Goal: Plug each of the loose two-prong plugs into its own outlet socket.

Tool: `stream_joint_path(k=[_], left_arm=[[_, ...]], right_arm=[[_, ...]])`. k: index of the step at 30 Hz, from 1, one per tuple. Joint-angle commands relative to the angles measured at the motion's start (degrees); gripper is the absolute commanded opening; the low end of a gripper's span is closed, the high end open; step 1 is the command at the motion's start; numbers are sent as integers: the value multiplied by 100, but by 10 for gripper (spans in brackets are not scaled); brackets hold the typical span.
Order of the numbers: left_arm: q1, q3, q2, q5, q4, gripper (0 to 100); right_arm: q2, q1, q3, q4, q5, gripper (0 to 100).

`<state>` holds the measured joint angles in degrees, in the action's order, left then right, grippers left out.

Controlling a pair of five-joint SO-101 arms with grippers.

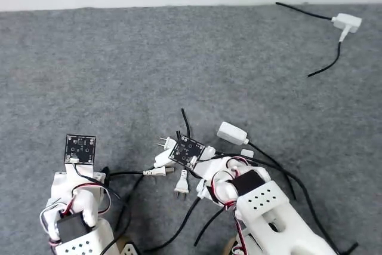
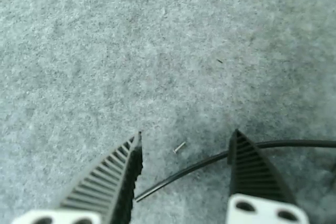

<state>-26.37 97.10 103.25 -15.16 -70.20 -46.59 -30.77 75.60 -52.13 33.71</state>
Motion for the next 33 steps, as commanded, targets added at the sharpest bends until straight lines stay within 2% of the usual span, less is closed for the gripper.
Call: stream_joint_path(k=[1, 7, 18, 23, 33], left_arm=[[-26, -57, 44, -35, 114, 249], [-26, -57, 44, -35, 114, 249], [-26, -57, 44, -44, 70, 249], [-26, -57, 44, -44, 70, 249], [-26, -57, 44, -44, 70, 249]], right_arm=[[136, 242, 413, -171, 97, 206], [136, 268, 193, -356, 114, 210], [154, 224, -158, -743, 132, 330], [136, 277, -396, -796, 132, 338], [136, 295, -2171, -2018, 132, 336]])
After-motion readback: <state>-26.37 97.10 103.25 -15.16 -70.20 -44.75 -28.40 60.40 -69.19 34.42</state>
